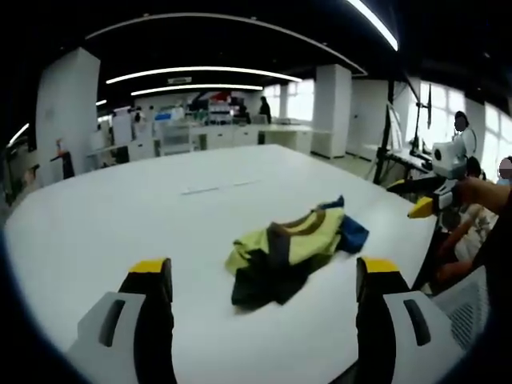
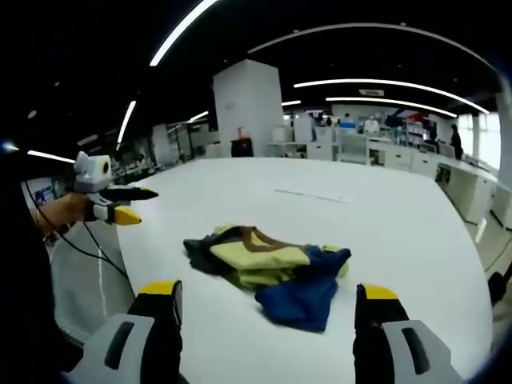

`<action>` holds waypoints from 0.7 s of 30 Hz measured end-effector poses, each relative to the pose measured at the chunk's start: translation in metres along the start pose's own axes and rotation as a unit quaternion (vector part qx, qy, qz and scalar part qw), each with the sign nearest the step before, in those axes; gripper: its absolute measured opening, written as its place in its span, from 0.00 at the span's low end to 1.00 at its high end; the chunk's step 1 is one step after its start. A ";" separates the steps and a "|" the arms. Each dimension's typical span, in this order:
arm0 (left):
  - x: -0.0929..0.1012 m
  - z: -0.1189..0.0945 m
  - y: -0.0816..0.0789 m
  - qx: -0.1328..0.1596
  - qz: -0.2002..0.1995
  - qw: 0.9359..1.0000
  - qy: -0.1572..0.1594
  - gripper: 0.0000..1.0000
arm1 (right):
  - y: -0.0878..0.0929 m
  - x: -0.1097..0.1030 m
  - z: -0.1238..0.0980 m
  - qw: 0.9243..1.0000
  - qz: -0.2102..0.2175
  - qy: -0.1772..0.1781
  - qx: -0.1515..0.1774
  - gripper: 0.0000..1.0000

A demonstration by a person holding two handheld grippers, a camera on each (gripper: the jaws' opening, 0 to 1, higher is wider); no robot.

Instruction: Fold the garment on the visible template until the final outline fits inside the template.

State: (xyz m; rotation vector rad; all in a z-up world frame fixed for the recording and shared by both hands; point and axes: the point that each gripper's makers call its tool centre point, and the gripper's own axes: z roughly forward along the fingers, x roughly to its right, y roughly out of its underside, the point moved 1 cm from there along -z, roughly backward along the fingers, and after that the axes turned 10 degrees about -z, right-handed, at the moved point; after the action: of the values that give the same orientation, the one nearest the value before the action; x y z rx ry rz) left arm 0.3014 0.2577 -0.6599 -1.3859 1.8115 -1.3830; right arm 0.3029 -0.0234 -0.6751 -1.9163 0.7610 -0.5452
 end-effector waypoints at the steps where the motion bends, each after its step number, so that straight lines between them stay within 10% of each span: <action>1: 0.000 0.000 0.000 0.001 0.000 1.000 0.000 0.92 | 0.000 0.000 0.000 1.000 -0.001 -0.001 0.000 0.88; 21: 0.004 0.004 0.002 -0.006 0.001 1.000 0.009 0.86 | 0.004 0.001 0.001 1.000 0.002 0.000 0.003 0.81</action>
State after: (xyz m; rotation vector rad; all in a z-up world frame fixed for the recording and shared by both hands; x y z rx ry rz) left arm 0.3020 0.2520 -0.6623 -1.3807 1.8359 -1.3899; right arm 0.3028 -0.0248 -0.6788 -1.9090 0.7631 -0.5446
